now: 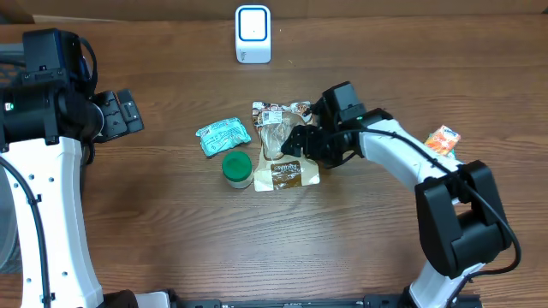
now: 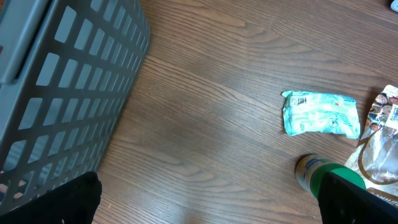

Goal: Scan the item barcode
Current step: 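Reach the right gripper to the clear mushroom bag and grasp its edge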

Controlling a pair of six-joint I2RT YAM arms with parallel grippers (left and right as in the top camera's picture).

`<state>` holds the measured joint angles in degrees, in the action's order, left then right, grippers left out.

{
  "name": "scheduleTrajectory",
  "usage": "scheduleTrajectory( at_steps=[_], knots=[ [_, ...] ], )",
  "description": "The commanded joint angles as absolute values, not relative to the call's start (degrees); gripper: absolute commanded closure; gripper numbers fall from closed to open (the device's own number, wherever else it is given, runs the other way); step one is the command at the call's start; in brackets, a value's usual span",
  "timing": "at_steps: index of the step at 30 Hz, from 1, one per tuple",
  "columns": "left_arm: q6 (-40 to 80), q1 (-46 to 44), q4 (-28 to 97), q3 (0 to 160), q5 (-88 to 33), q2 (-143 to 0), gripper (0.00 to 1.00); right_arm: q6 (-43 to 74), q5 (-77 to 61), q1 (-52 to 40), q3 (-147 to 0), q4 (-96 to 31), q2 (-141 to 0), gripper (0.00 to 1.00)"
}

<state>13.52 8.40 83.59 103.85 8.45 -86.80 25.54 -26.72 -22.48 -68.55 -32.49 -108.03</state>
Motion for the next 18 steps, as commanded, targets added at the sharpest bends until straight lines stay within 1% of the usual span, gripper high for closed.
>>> scheduleTrajectory(
  at_steps=[1,5,13,14,16,18],
  knots=[
    [14.3,8.6,83.6,104.0,9.0,-86.9,0.01,31.4,-25.0,-24.1,-68.1,-30.6,-110.6,0.2],
    [14.3,8.6,83.6,104.0,9.0,-86.9,0.0,37.2,-25.3,-24.4,-68.1,-28.6,-115.0,0.22],
    [14.3,8.6,83.6,104.0,9.0,-86.9,0.0,43.5,-26.7,-24.4,-68.1,-25.7,-119.0,0.39],
    [14.3,8.6,83.6,104.0,9.0,-86.9,0.0,43.5,-26.7,-24.4,-68.1,-25.6,-119.0,0.44],
    [14.3,8.6,83.6,104.0,9.0,-86.9,0.0,43.5,-26.7,-24.4,-68.1,-25.5,-119.0,0.58],
    [14.3,8.6,83.6,104.0,9.0,-86.9,0.0,43.5,-26.6,-24.4,-68.1,-25.6,-119.0,0.67]
  ],
)
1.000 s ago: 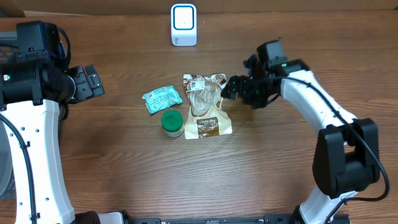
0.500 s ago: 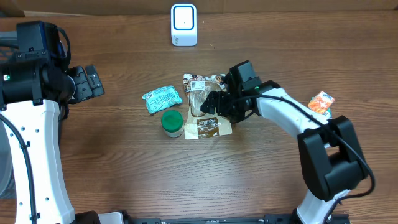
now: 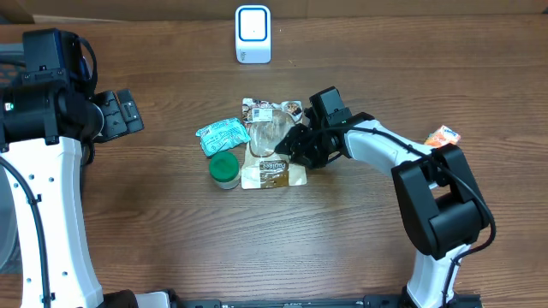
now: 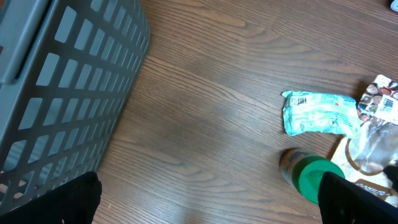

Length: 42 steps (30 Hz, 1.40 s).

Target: Scan the item barcode

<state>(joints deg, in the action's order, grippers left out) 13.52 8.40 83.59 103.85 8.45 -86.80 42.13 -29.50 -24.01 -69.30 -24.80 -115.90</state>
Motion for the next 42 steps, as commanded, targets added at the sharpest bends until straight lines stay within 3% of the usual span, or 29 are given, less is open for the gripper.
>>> scheduleTrajectory(
  at_steps=[1,2,9,18,25,27,30,33,42],
  knots=[
    [14.3,8.6,83.6,104.0,9.0,-86.9,0.0,43.5,-26.6,-24.4,-68.1,-25.6,-119.0,0.74],
    [14.3,8.6,83.6,104.0,9.0,-86.9,0.0,43.2,-26.6,-24.4,-68.1,-25.5,-119.0,0.81],
    [14.3,8.6,83.6,104.0,9.0,-86.9,0.0,36.3,-25.2,-23.1,-72.0,-31.8,-118.2,0.96],
    [14.3,8.6,83.6,104.0,9.0,-86.9,0.0,18.5,-10.4,-20.7,-81.8,-48.5,-116.1,0.95],
    [14.3,8.6,83.6,104.0,9.0,-86.9,0.0,14.7,-10.8,-17.3,-91.1,-58.8,-116.0,0.76],
    [14.3,8.6,83.6,104.0,9.0,-86.9,0.0,14.7,-10.9,-15.2,-92.5,-60.6,-116.0,0.44],
    [14.3,8.6,83.6,104.0,9.0,-86.9,0.0,7.9,-18.4,-11.4,-92.1,-61.4,-116.1,0.23],
    [14.3,8.6,83.6,104.0,9.0,-86.9,0.0,0.8,-31.2,-7.4,-87.4,-59.5,-116.3,0.18],
    [14.3,8.6,83.6,104.0,9.0,-86.9,0.0,0.5,-34.9,-7.5,-73.2,-45.7,-117.3,0.17]
  ],
)
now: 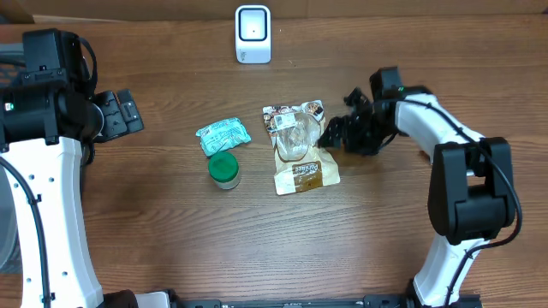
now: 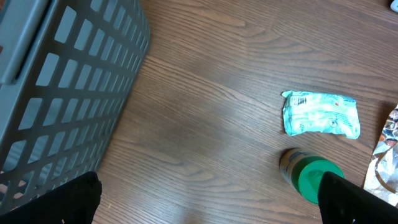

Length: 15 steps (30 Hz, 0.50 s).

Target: Scan the item barcode

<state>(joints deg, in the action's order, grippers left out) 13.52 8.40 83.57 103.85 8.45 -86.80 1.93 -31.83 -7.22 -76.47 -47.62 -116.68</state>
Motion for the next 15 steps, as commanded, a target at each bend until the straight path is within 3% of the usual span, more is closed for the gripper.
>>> scheduleTrajectory(
  at_steps=[1,10,15],
  knots=[
    [14.3,8.6,83.6,104.0,9.0,-86.9,0.0,0.5,-34.9,-7.5,-72.3,-45.4,-117.3,0.17],
    [14.3,8.6,83.6,104.0,9.0,-86.9,0.0,0.4,-39.4,-8.5,-62.4,-38.7,-117.3,0.17],
    [14.3,8.6,83.6,104.0,9.0,-86.9,0.0,6.6,-39.0,-11.0,-56.1,-28.8,-117.4,0.19]
  ],
)
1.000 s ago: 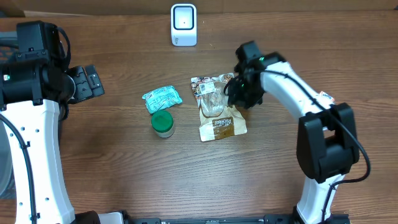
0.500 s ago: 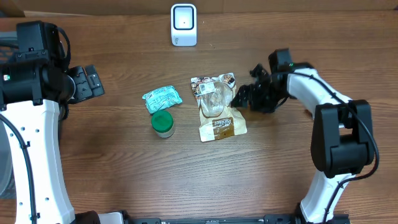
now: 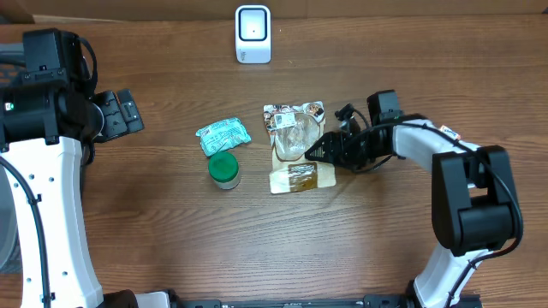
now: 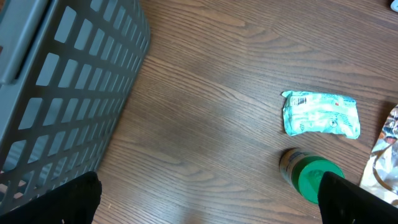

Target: Scan the item barcode

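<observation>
A white barcode scanner (image 3: 253,34) stands at the table's far edge. At mid-table lies a clear and brown snack bag (image 3: 295,141), its edge also showing in the left wrist view (image 4: 385,155). My right gripper (image 3: 318,153) has its tips at the bag's right edge; its jaws are too small and dark to read. The bag's lower end looks crumpled. My left gripper (image 4: 214,205) hangs open far left over bare wood, holding nothing.
A teal packet (image 3: 223,134) (image 4: 321,115) and a green-lidded jar (image 3: 224,169) (image 4: 314,179) lie left of the bag. A grey slatted basket (image 4: 62,81) stands at the table's left edge beside my left arm.
My right gripper was off to the right of the bag and apart from it. Now its tips are at the bag's right edge, and the bag's lower end has bunched up. Left arm unchanged.
My right gripper was on the bag at mid-table. Then bag and jar stood further left, against the teal packet. Later the bag lay further right, apart from the jar, with the gripper drawn off right. Now the gripper is back at its edge.
</observation>
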Controlling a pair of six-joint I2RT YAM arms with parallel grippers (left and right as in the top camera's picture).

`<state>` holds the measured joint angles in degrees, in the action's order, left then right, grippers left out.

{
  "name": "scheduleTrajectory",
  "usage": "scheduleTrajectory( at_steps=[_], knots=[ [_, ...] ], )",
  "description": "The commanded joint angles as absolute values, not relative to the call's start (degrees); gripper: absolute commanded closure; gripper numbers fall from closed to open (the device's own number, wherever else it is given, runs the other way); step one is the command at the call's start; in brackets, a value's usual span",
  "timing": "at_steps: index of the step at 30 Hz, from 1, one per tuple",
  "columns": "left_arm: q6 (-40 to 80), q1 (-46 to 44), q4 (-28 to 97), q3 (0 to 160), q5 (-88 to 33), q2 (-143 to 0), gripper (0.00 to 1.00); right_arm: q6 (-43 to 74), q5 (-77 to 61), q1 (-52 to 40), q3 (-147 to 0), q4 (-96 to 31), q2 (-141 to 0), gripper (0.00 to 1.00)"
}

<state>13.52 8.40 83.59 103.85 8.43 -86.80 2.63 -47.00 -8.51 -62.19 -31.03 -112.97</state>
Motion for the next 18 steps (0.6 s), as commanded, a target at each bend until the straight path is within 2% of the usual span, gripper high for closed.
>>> scheduleTrajectory(
  at_steps=[1,3,9,11,15,18],
  knots=[
    [14.3,8.6,83.6,104.0,9.0,-86.9,0.0,8.5,-38.6,-11.4,-55.4,-26.9,-117.6,0.22],
    [14.3,8.6,83.6,104.0,9.0,-86.9,0.0,12.3,-35.4,-12.2,-54.8,-24.4,-118.1,0.3],
    [14.3,8.6,83.6,104.0,9.0,-86.9,0.0,16.6,-28.5,-13.2,-54.8,-21.0,-118.7,0.7],
    [14.3,8.6,83.6,104.0,9.0,-86.9,0.0,16.6,-28.5,-13.2,-54.8,-19.9,-118.7,0.76],
    [14.3,8.6,83.6,104.0,9.0,-86.9,0.0,16.6,-28.5,-13.1,-55.0,-19.4,-118.7,0.96],
    [14.3,8.6,83.6,104.0,9.0,-86.9,0.0,16.5,-28.5,-12.8,-56.1,-21.2,-118.3,0.96]
  ],
)
